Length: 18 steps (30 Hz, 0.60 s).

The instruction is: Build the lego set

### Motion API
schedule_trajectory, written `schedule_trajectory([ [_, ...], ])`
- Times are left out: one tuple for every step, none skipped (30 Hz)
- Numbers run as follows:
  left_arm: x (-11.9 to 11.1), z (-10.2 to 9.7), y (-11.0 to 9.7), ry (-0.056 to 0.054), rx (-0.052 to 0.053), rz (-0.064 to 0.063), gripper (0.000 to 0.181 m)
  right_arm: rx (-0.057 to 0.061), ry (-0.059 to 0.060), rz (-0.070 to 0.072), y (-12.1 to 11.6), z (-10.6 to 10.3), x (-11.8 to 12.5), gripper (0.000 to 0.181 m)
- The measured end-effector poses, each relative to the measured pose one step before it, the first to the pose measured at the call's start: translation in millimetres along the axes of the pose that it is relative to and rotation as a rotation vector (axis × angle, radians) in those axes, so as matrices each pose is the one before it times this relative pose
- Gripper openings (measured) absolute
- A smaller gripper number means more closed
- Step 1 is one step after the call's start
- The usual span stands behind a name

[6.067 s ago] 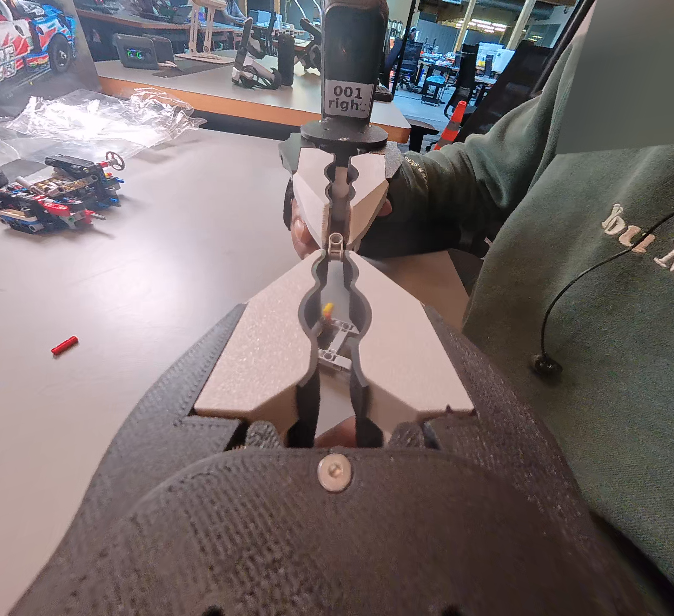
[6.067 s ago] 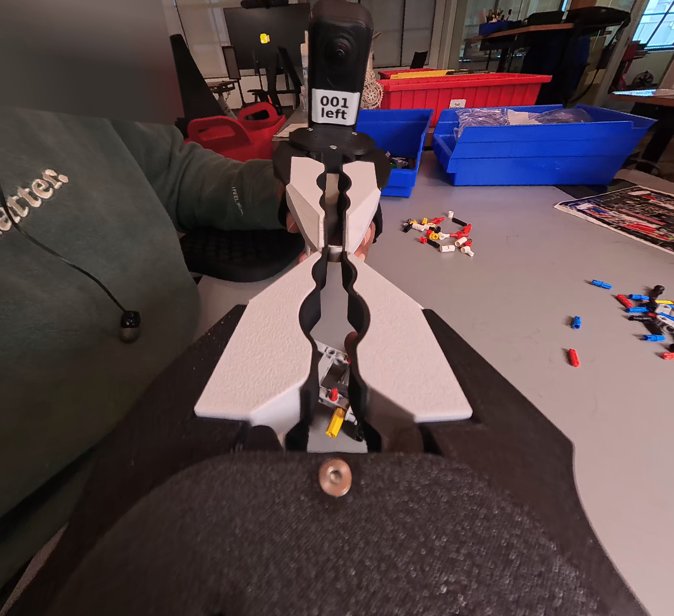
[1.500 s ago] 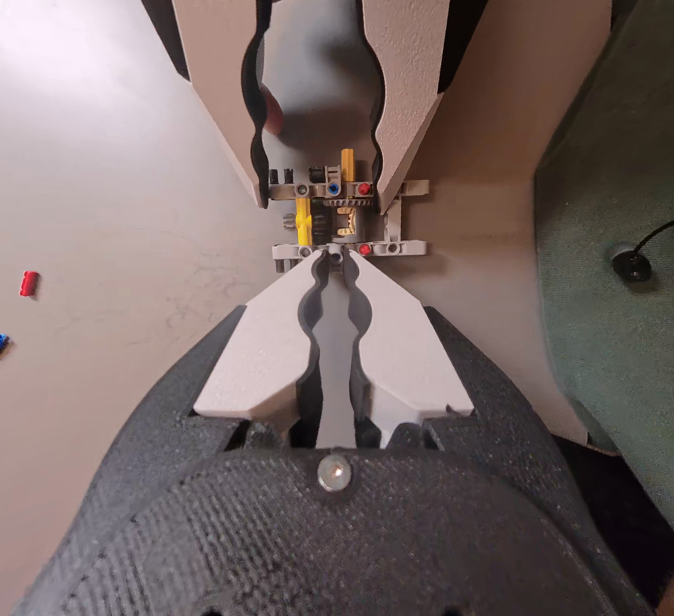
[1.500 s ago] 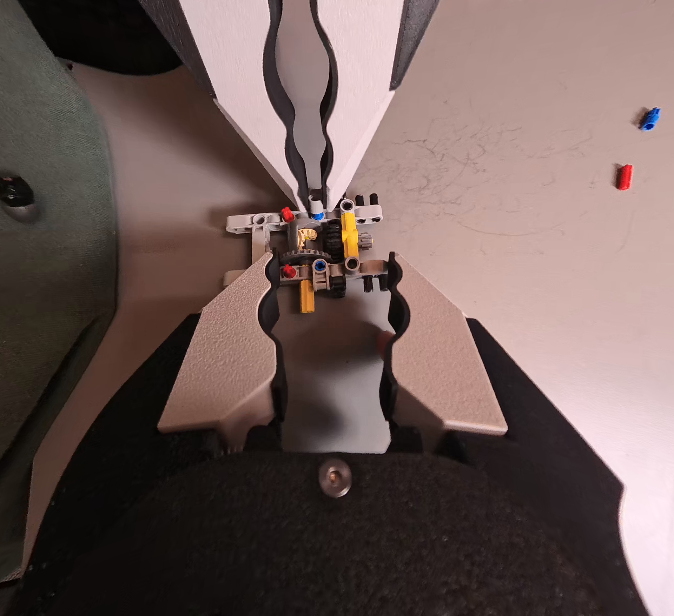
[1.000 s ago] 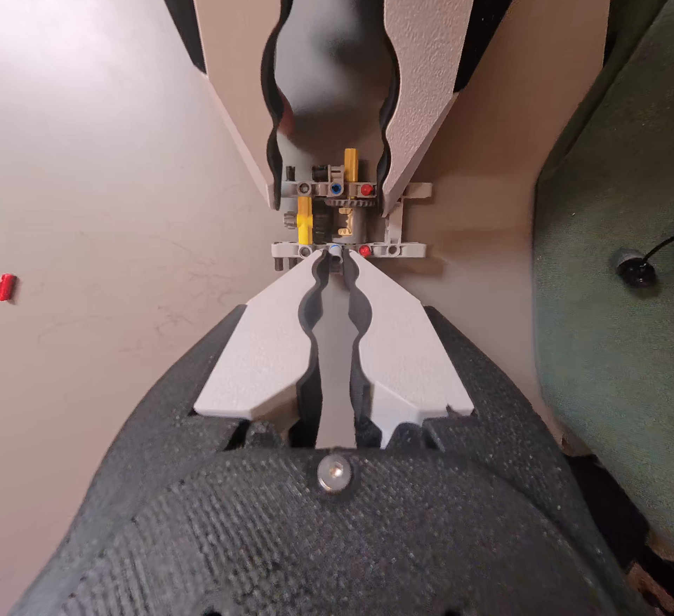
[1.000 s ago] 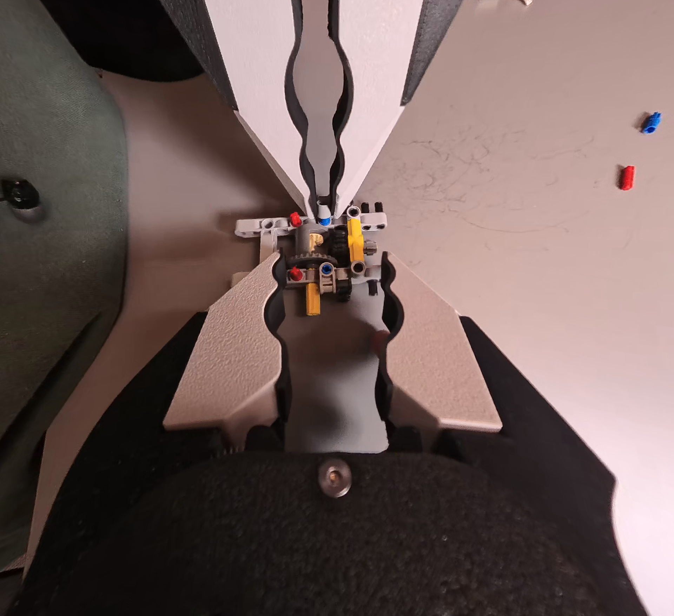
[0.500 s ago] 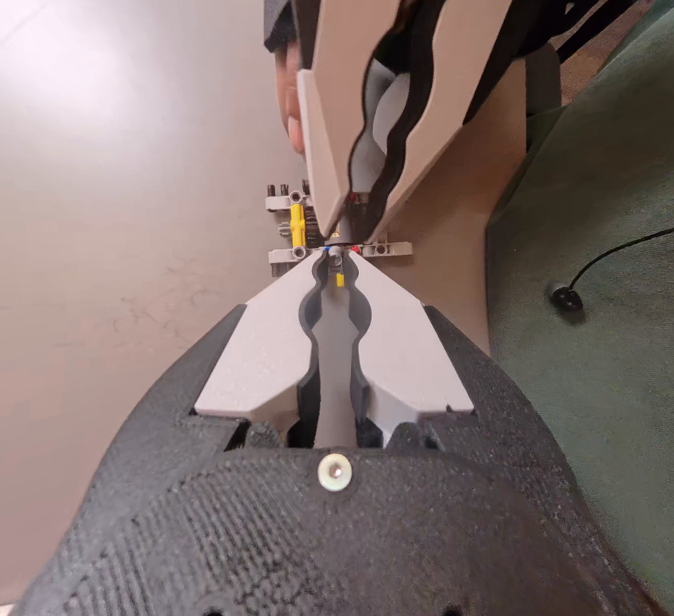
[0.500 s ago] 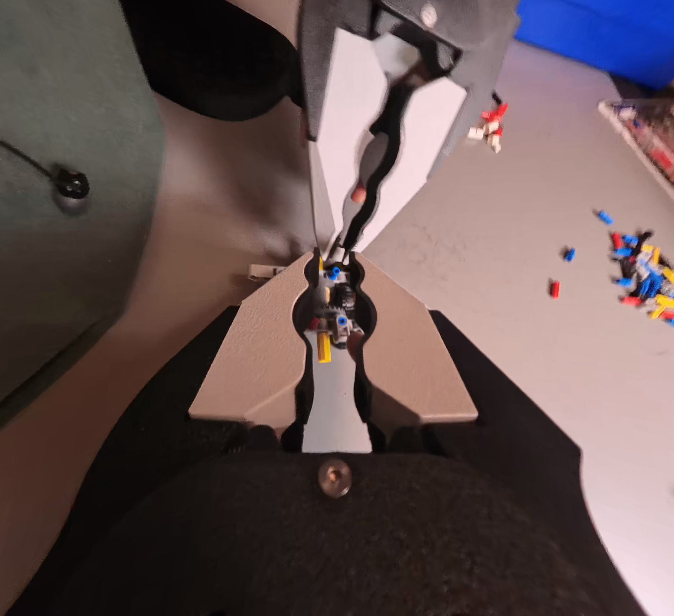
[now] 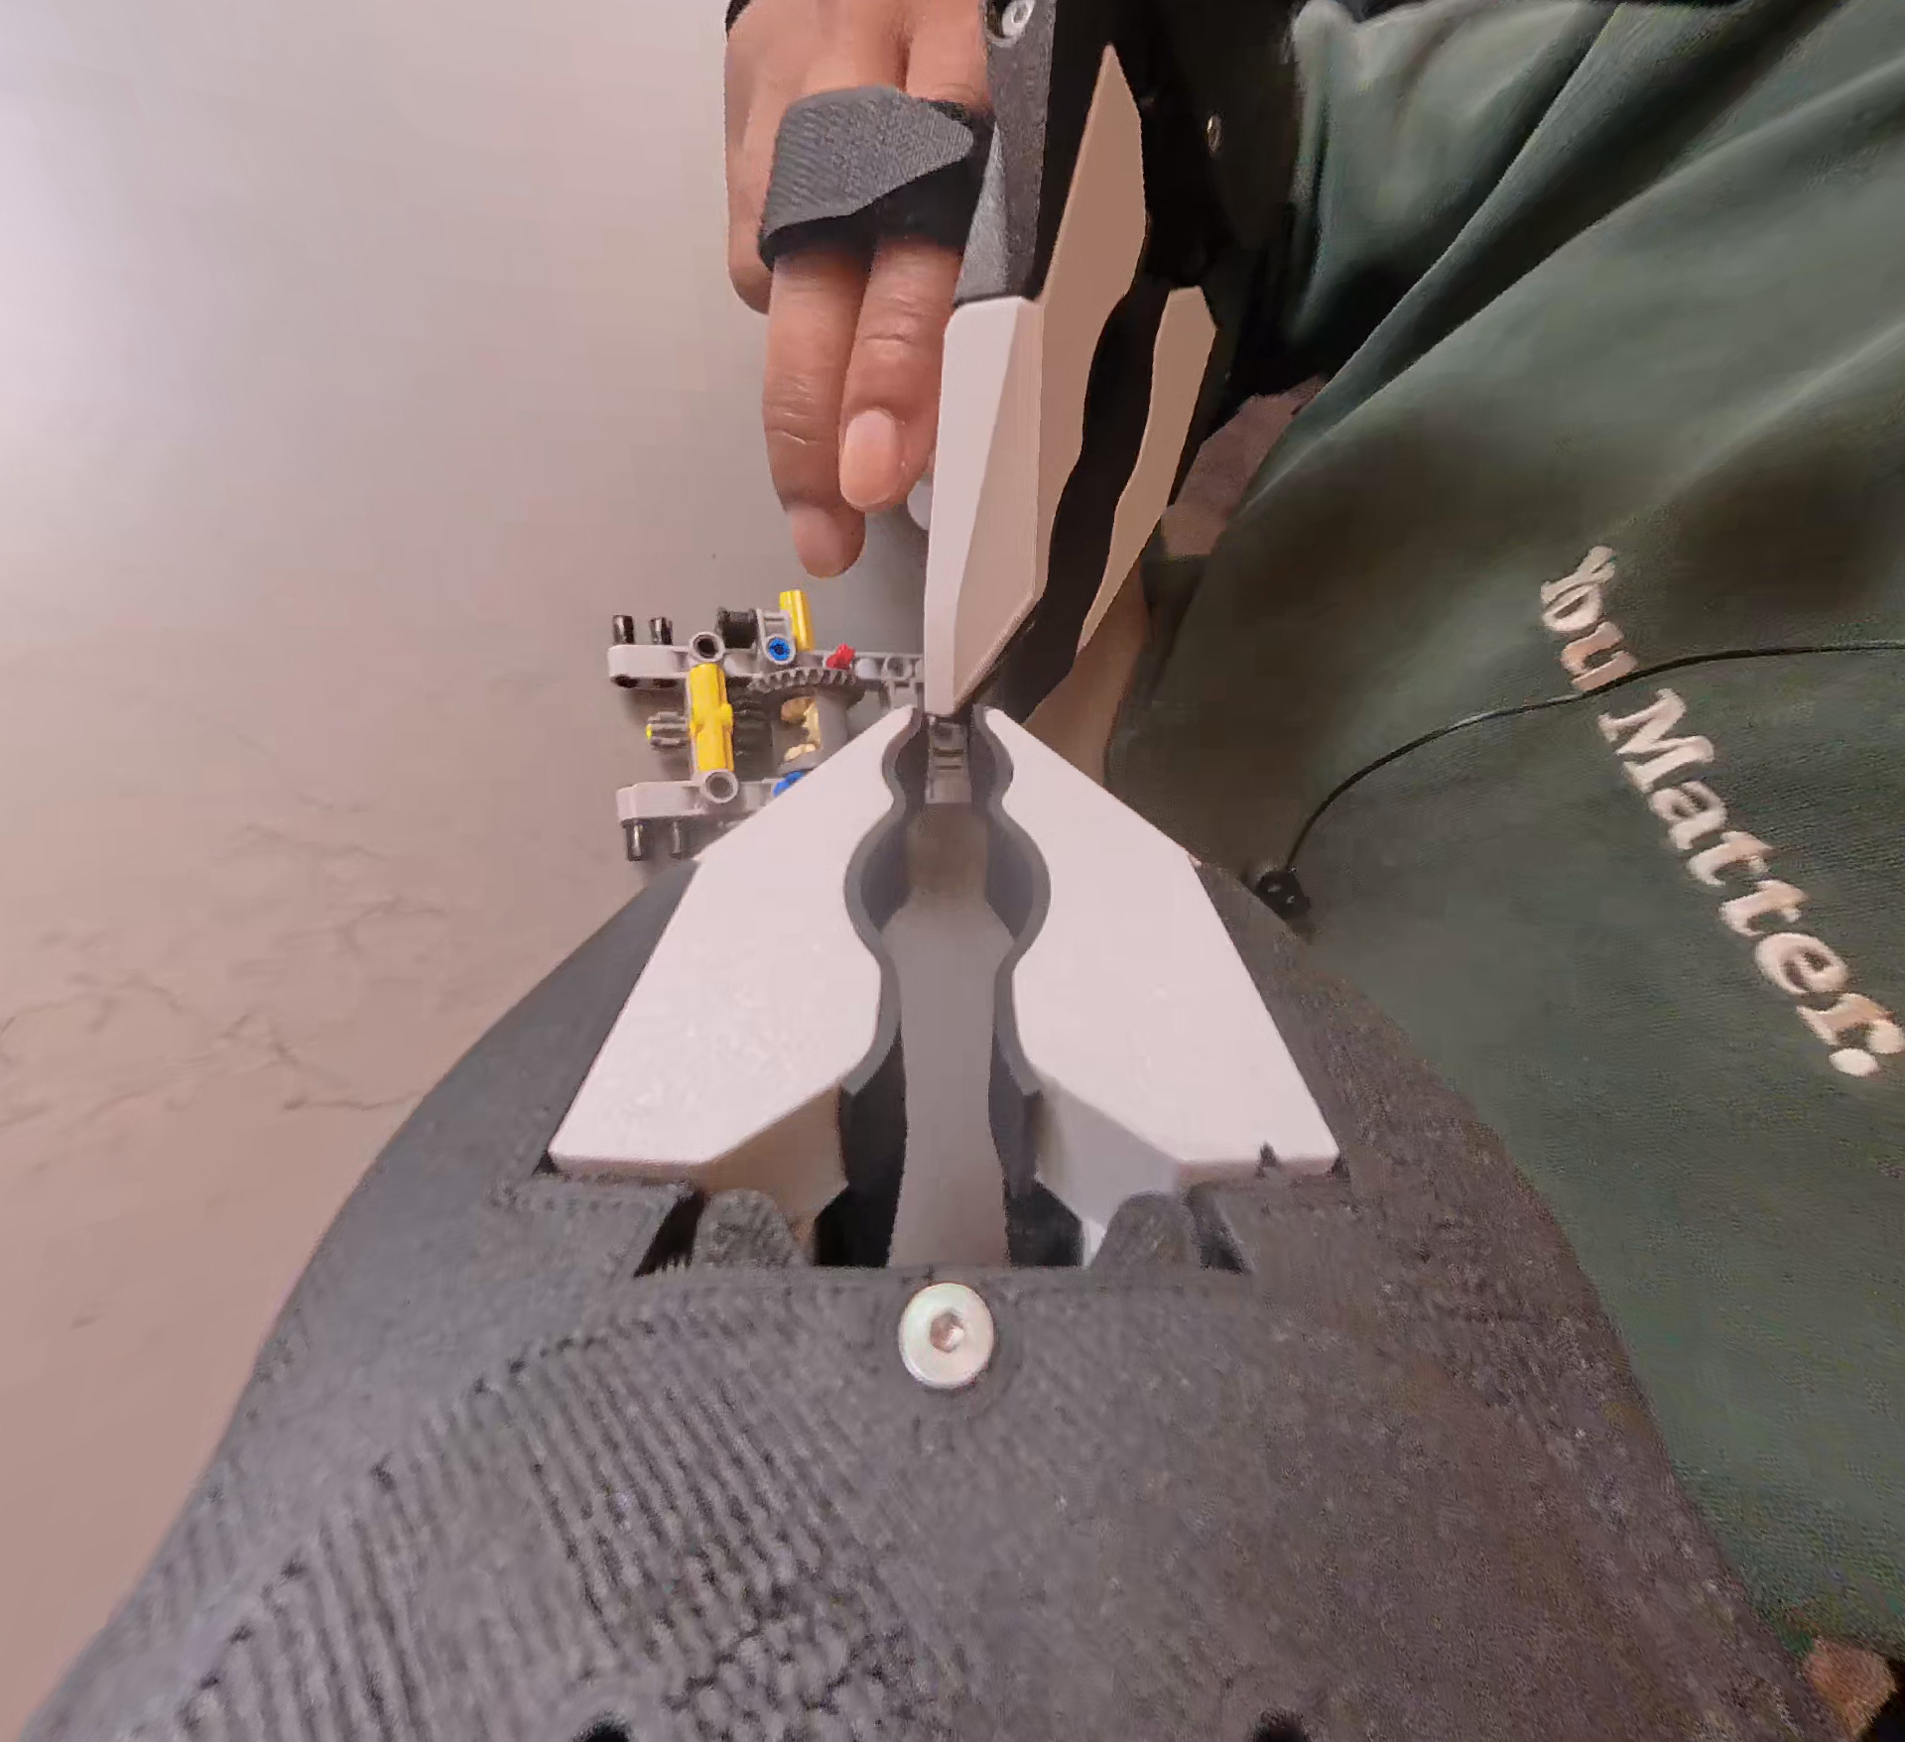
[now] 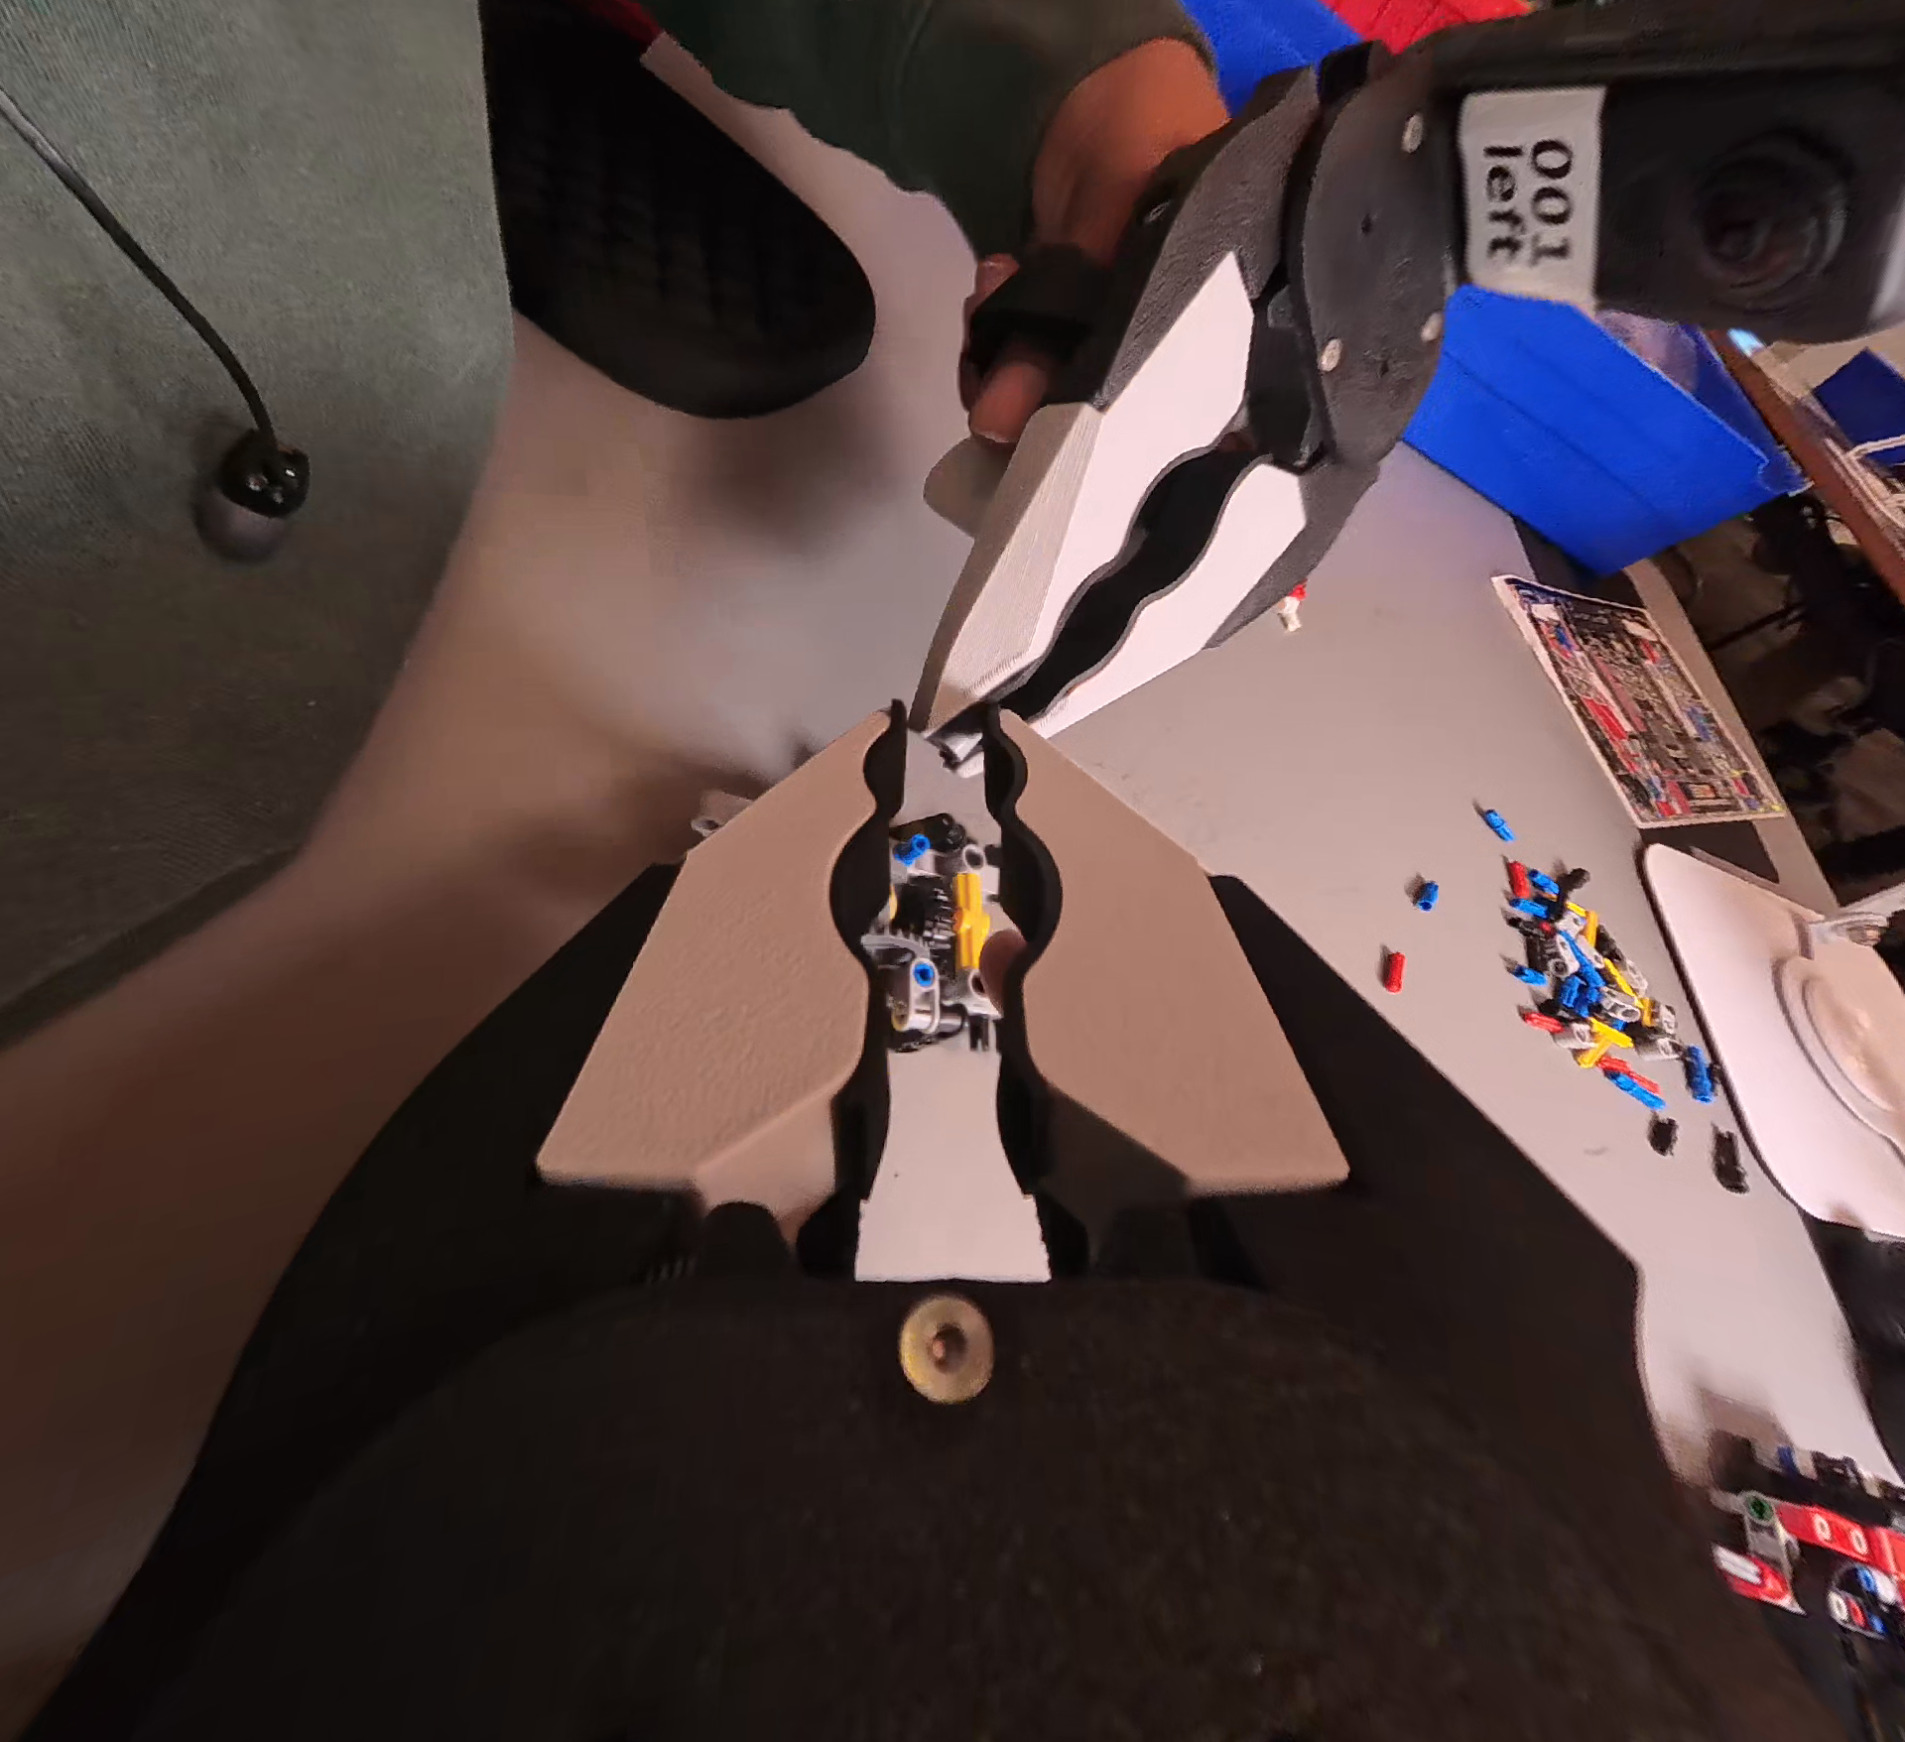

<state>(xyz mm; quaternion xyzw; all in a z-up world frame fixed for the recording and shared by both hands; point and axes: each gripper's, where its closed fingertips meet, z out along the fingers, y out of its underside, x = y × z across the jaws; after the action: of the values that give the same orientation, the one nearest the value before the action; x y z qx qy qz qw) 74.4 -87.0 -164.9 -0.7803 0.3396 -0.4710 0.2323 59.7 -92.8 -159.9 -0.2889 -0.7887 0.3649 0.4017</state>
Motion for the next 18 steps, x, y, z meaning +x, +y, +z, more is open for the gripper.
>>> schedule_trajectory([
  [1.03,-1.24,-1.55,0.0188,0.0216,-0.0137,0.005,0.0092,0.0041,0.0066,-1.17,-1.33,1.26,0.012],
  [1.23,-0.71,-0.89,0.0171,0.016,-0.0104,0.005,0.0085,-0.0007,0.0071,-1.13,-0.86,0.29,0.012],
  [1.15,-0.39,-0.44,0.0144,0.0121,-0.0092,0.004,0.0069,-0.0023,0.0038,-1.13,-0.43,-0.09,0.011],
  [0.71,-0.23,-0.21,0.0127,0.0103,-0.0102,0.005,0.0037,-0.0024,0.0013,-0.45,-0.29,-0.08,0.01],
  [0.5,-0.5,-0.48,0.0129,0.0118,-0.0124,0.005,0.0029,-0.0015,0.001,-0.25,-0.31,0.02,0.01],
  [0.41,-0.51,-0.84,0.0129,0.0143,-0.014,0.005,0.0049,0.0027,0.0025,-0.57,-0.49,0.63,0.009],
  [0.43,-0.64,-0.9,0.0117,0.0133,-0.0123,0.005,0.0045,0.0037,0.0033,-0.58,-0.4,0.7,0.009],
  [0.12,-0.52,-0.68,0.0085,0.0109,-0.0087,0.005,0.0013,0.0026,0.001,-0.04,-0.42,0.61,0.008],
  [0.07,-0.26,-0.37,0.0053,0.0073,-0.005,0.005,-0.0003,0.0038,-0.0014,0.06,-0.11,0.57,0.008],
  [-0.04,0.04,0.22,0.0043,0.0022,-0.003,0.005,-0.0002,-0.0011,-0.001,0.09,0.13,-0.32,0.007],
  [-0.31,0.19,0.31,0.0016,0.0006,-0.0026,0.005,-0.0017,-0.0023,-0.0001,0.32,0.16,-0.37,0.008],
  [-0.64,0.06,0.15,-0.0001,0.0015,-0.0027,0.005,-0.0033,0.0005,-0.0017,0.7,0.21,0.1,0.007],
  [-0.36,-0.13,-0.26,0.001,0.0027,-0.0034,0.005,-0.0012,0.0025,-0.0027,0.31,0.1,0.27,0.008],
  [-0.12,-0.37,-0.31,0.0019,0.0029,-0.0028,0.005,-0.0006,0.0054,-0.0032,0.06,0.06,0.78,0.008],
  [0.28,-0.39,-0.35,0.004,0.0021,-0.0019,0.005,0.0013,0.0086,-0.0048,-0.37,0.05,1.14,0.01],
  [0.7,-0.3,-0.3,0.006,0.0022,-0.0026,0.005,0.003,0.009,-0.0077,-0.66,0.05,0.98,0.013],
  [0.62,-0.07,-0.23,0.006,0.0018,-0.0037,0.005,0.0016,0.0025,-0.0058,-0.6,0.02,0.2,0.013],
  [0.28,-0.19,-0.24,0.0054,0.0031,-0.005,0.005,0.0014,-0.0008,-0.0038,-0.54,0.07,-0.52,0.013],
])
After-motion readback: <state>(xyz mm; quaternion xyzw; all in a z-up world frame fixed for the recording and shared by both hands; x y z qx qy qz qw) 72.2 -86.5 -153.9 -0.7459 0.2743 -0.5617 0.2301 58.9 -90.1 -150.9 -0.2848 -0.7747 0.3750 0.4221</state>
